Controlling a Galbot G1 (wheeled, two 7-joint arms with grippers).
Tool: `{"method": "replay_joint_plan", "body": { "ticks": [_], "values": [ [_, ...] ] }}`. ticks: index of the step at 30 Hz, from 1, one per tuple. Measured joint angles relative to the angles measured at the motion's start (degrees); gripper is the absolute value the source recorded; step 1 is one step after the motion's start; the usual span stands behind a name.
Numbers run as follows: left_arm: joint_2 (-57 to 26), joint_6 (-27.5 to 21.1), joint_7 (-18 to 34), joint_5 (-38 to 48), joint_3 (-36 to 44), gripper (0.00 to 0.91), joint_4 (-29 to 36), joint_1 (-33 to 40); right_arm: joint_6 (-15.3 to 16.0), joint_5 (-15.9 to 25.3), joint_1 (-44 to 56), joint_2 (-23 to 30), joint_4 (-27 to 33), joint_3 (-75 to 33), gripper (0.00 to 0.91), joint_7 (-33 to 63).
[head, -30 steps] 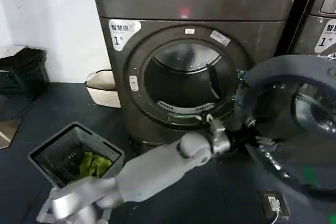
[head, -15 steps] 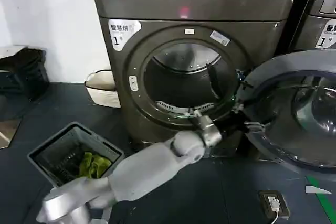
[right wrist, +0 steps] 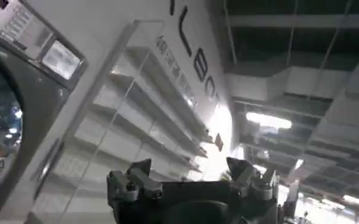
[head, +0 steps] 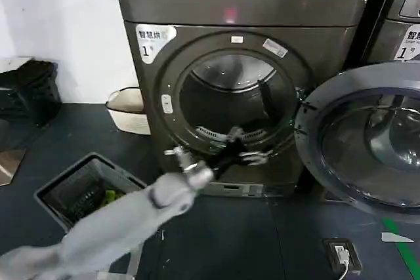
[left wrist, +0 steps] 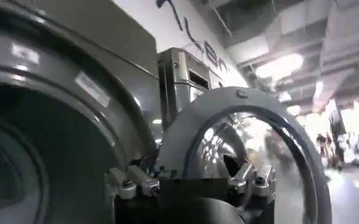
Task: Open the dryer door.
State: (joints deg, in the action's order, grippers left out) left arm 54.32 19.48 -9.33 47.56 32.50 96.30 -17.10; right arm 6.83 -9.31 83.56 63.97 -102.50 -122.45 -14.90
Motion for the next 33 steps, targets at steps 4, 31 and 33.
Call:
{"method": "replay_joint_plan", "body": {
  "ticks": [4,31,33],
  "values": [
    [-8.69,-0.62,0.38,0.90,-0.41,0.907,4.09,-1.33,-0.17,2.63,-0.45,-0.07,-0.41,-0.33,0.907,0.51],
    [-47.64,-25.50,-3.33,0.64,-23.80,0.907,8.82,-22.34,0.37,4.80,-4.35,-1.40,-1.15,-0.59,0.907,0.86],
    [-49.34,-27.16,-3.93,-0.45,-24.25,0.907,9.04,-22.85,0.30,4.80,-4.16,-1.40,-1.05,-0.93,0.907,0.85]
  ]
}}
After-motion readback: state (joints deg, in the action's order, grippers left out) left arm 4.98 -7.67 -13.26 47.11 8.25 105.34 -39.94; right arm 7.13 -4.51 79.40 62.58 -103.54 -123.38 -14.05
